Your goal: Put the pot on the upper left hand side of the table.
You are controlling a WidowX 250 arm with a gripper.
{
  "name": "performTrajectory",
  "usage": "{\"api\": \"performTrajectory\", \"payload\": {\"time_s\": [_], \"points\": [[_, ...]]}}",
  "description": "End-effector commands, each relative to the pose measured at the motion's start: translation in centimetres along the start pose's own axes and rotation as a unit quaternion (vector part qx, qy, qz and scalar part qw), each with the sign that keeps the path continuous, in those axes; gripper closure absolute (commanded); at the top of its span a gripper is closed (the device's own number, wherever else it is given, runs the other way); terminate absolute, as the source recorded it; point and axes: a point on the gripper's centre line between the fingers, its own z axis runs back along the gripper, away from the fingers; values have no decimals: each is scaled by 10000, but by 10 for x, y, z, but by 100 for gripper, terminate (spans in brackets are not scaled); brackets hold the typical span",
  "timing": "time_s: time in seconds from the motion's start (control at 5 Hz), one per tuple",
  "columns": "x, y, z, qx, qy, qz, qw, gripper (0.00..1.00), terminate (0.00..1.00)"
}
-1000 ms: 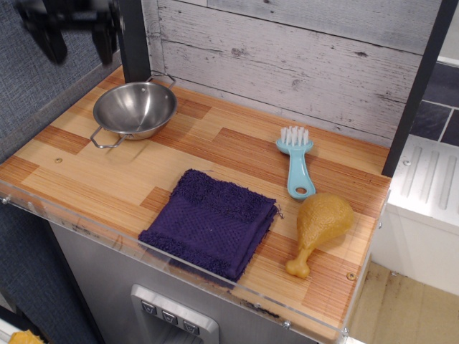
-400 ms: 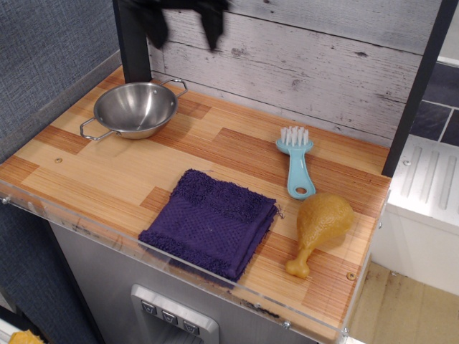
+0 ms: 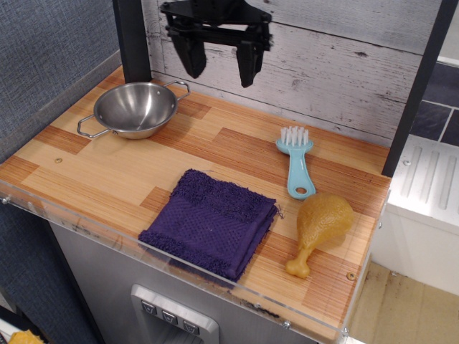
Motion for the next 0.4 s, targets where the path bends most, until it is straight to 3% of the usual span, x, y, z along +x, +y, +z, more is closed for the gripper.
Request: {"api": "performTrajectory", "payload": {"time_s": [0.0, 0.2], "points": [[-11, -2, 23, 603, -136, 132, 9980, 0, 0], [-11, -2, 23, 603, -136, 132, 9980, 0, 100]]}}
